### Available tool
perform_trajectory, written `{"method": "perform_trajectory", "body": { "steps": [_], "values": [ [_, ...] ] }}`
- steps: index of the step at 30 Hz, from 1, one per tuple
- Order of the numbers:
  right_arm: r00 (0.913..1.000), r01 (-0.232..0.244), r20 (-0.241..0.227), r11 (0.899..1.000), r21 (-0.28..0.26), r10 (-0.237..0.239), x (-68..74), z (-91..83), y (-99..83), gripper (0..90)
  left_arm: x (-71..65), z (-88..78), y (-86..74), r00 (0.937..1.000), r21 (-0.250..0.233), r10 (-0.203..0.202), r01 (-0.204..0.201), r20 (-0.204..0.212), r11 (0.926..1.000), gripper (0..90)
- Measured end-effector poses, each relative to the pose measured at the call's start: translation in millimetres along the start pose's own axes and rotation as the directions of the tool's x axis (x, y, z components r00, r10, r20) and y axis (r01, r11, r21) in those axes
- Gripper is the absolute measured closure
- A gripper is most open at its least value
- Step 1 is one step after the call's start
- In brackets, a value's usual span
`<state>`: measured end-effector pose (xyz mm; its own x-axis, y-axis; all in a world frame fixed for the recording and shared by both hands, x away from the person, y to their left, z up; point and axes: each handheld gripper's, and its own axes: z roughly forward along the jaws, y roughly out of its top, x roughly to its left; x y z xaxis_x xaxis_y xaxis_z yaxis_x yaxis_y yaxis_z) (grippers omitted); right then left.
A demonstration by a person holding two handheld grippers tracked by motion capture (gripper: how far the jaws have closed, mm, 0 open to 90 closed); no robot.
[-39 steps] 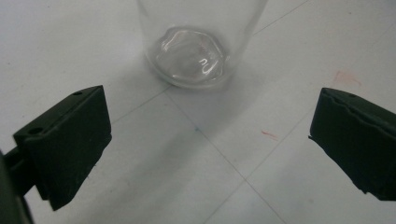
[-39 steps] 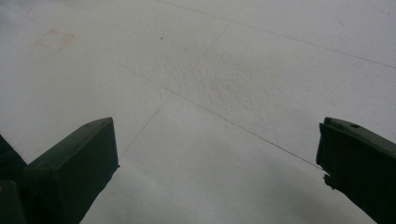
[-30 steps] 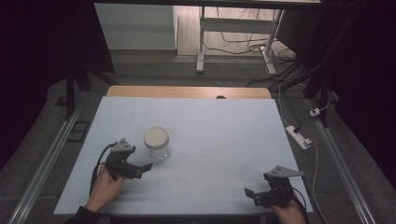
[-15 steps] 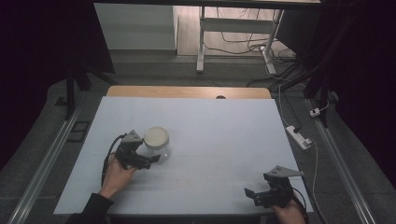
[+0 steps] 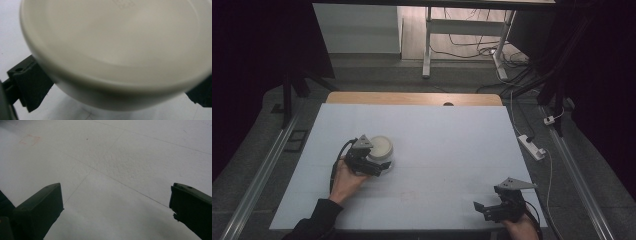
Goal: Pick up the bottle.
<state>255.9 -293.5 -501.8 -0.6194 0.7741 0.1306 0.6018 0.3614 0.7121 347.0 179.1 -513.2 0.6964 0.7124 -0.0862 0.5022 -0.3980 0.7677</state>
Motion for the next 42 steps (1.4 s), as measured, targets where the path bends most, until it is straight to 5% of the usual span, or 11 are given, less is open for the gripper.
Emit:
{"method": "perform_trajectory", "body": {
  "steps": [16,31,42],
  "values": [
    [1.0000,0.001,0.000,1.000,0.001,-0.001,0.2,0.0,0.0,0.0,-1.0,1.8,0.5,0.9989,-0.021,0.037,-0.038,-0.030,0.9991,6.9],
    [1.0000,0.004,0.000,1.000,-0.001,-0.004,0.2,-0.1,-0.1,0.0,-3.2,1.1,3.1,0.9987,-0.002,0.025,-0.026,-0.044,0.9997,7.3],
    [1.0000,0.003,-0.001,1.000,-0.002,-0.003,0.2,-0.2,-0.1,0.0,-8.1,-7.6,10.7,0.9989,-0.018,0.040,-0.041,-0.025,0.9990,7.3]
  ]
}}
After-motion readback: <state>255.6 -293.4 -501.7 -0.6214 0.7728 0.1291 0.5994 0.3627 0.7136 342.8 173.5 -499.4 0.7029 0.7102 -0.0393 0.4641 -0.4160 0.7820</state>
